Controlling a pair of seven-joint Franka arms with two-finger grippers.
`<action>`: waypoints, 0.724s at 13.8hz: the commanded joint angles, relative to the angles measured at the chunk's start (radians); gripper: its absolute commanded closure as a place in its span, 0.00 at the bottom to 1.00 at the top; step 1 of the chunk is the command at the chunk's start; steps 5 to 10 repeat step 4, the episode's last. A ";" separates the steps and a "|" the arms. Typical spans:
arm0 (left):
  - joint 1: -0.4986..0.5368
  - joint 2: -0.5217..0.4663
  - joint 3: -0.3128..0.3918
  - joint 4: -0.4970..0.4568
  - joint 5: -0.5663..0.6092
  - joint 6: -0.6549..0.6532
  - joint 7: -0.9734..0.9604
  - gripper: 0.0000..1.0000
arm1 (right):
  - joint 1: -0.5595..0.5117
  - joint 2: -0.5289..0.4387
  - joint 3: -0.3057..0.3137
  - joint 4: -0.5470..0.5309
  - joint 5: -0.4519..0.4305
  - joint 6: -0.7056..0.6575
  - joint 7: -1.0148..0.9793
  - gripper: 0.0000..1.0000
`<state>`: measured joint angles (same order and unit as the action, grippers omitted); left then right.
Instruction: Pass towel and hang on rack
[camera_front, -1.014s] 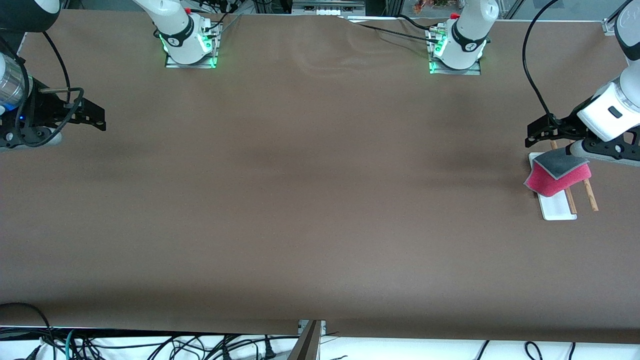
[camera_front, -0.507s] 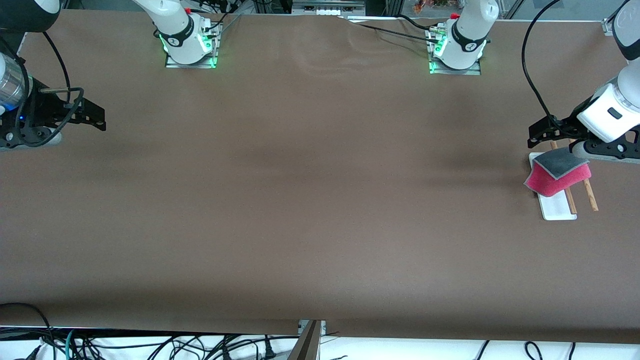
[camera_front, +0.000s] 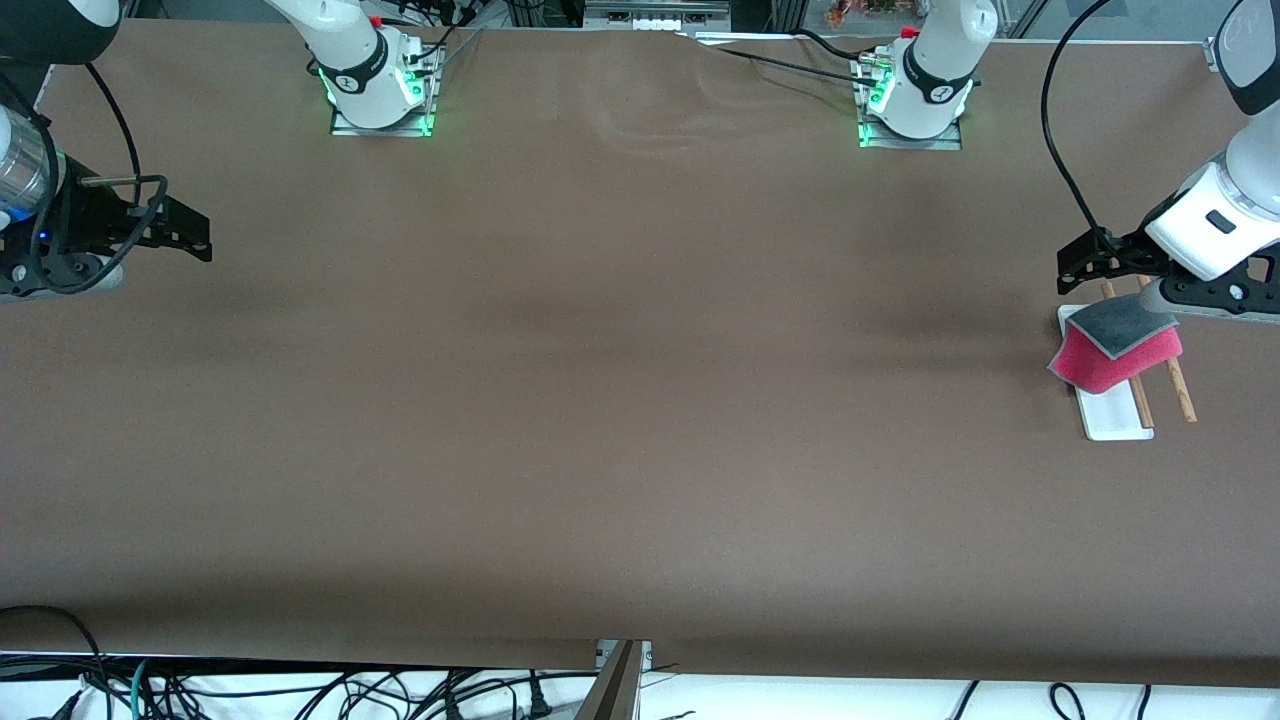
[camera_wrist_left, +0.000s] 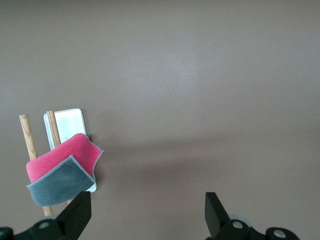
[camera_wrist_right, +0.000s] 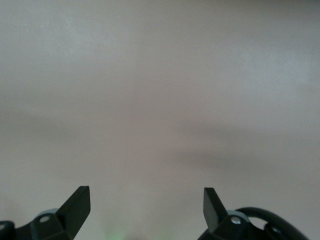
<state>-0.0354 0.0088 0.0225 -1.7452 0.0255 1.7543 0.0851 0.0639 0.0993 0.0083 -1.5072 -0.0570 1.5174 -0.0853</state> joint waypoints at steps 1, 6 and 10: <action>-0.005 -0.024 -0.001 -0.016 -0.018 0.002 -0.025 0.00 | 0.001 0.007 -0.002 0.021 0.014 -0.011 0.001 0.00; -0.005 -0.024 -0.001 -0.017 -0.018 0.001 -0.045 0.00 | 0.001 0.007 -0.002 0.021 0.016 -0.011 0.001 0.00; -0.005 -0.024 -0.001 -0.017 -0.018 0.001 -0.045 0.00 | 0.001 0.007 -0.002 0.021 0.016 -0.011 0.001 0.00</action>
